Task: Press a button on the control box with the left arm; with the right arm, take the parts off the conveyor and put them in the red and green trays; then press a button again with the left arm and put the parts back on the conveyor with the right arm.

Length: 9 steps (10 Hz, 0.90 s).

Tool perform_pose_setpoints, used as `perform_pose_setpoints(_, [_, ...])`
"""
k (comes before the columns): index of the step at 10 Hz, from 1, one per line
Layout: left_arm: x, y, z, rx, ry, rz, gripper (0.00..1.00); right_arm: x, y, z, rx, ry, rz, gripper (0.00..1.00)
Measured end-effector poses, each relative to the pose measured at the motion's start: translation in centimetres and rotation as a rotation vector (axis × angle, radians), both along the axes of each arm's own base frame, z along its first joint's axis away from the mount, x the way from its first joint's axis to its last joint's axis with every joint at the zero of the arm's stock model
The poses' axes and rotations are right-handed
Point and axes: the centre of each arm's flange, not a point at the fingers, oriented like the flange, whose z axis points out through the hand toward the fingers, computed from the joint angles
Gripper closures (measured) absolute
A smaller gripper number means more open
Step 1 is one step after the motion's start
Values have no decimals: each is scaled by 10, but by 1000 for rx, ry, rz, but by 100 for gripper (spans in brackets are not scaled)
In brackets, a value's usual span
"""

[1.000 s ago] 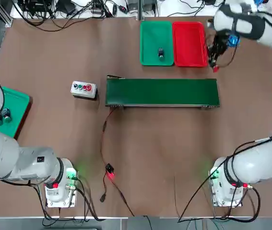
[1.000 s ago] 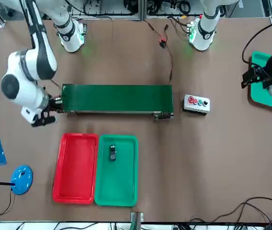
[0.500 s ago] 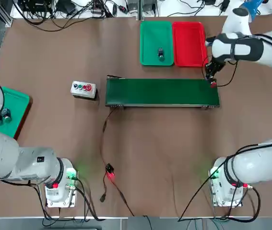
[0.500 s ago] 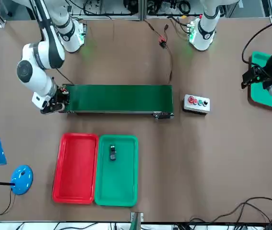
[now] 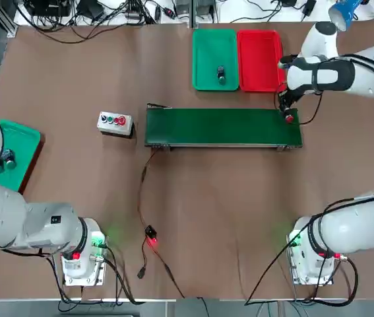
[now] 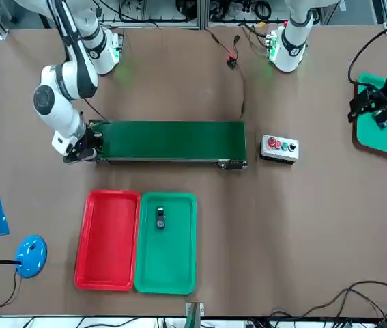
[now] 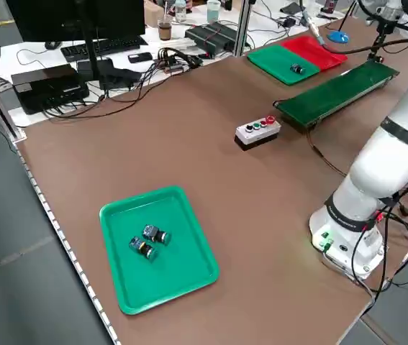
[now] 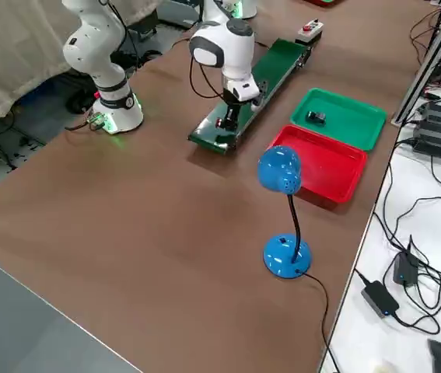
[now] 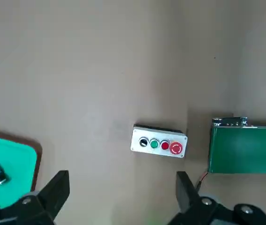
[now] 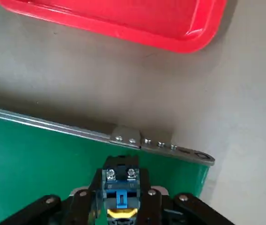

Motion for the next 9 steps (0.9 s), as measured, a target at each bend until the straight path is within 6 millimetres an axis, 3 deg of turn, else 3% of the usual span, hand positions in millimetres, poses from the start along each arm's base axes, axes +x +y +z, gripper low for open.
perform_pose_setpoints(5, [-1,8,2,-1,-3,14,0,0,6,-12,-3,2,10,64])
perform_pose_setpoints(6, [-1,7,1,-1,-2,13,0,0,6,-14,-3,3,10,56])
perform_pose_setpoints(9, [-1,6,0,-1,2,11,0,0,13,-13,-4,6,1,12])
